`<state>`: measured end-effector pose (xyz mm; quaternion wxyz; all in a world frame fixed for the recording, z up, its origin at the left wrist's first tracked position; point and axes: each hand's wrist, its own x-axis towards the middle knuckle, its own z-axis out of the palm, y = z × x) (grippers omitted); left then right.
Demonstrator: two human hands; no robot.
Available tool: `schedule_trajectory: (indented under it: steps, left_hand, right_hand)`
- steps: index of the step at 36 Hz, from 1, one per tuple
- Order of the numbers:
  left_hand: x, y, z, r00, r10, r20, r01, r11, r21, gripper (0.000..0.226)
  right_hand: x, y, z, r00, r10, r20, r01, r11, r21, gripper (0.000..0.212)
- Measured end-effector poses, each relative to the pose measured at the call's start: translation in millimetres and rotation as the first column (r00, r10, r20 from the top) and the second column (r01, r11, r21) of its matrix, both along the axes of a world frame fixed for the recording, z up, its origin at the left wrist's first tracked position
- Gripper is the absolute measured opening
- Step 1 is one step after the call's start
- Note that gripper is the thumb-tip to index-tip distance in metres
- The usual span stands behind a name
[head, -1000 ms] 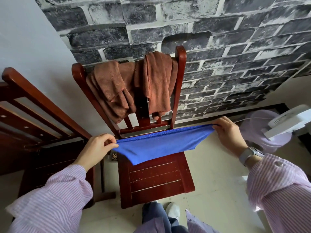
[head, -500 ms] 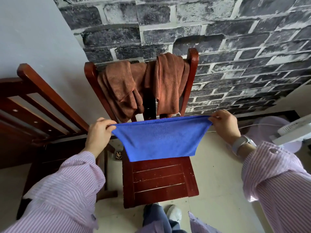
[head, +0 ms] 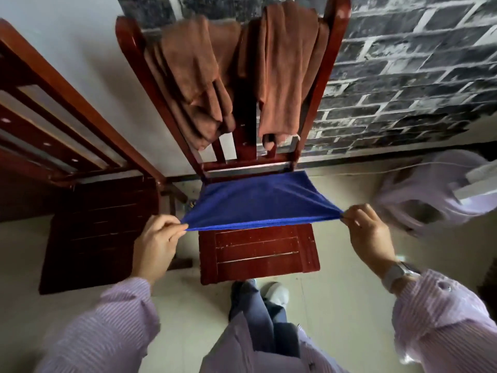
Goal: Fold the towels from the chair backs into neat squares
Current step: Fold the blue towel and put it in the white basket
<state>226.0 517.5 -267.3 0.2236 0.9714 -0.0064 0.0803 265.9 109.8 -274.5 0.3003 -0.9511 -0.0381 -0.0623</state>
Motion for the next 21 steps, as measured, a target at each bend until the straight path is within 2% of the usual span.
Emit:
schedule_trajectory:
  steps: [3,4,6,10,14,16,18,21]
  left_hand:
    - [-28,-1,-42,0.976,-0.029,-0.217,0.03,1.0,0.002,0.013]
    - [-36,-2,-55,0.958,-0.028,-0.286,0.031,1.0,0.005,0.007]
    - [-49,-8,-78,0.901,-0.018,-0.433,0.023,1.0,0.006,0.008]
    - [-62,-14,-117,0.77,-0.019,-0.637,0.046,0.999,0.027,0.011]
    - [-67,-12,-144,0.585,-0.142,-0.798,0.181,0.983,-0.043,0.015]
    - [-65,-10,-151,0.565,-0.115,-0.817,0.103,0.992,-0.068,0.014]
    - [-58,-8,-156,0.557,-0.041,-0.83,-0.089,0.99,-0.109,0.013]
    - [-37,-10,-158,0.581,0.037,-0.813,-0.323,0.928,-0.188,0.013]
  right_hand:
    - [-34,-6,-42,0.961,0.006,-0.276,-0.019,0.999,-0.047,0.004]
    - [-43,-7,-55,0.929,-0.009,-0.37,-0.008,0.999,-0.045,0.003]
    - [-57,-9,-80,0.858,-0.027,-0.512,0.006,0.999,-0.043,0.005]
    - [-73,-6,-113,0.75,-0.062,-0.659,-0.015,0.994,-0.111,0.006]
    - [-86,-8,-131,0.587,-0.089,-0.805,-0.087,0.981,-0.172,0.009]
    - [-87,-12,-138,0.56,-0.104,-0.822,-0.121,0.971,-0.205,0.009]
    - [-83,-13,-144,0.579,-0.112,-0.807,-0.092,0.975,-0.201,0.01]
    - [-66,-8,-150,0.619,-0.101,-0.779,0.086,0.994,-0.06,0.012]
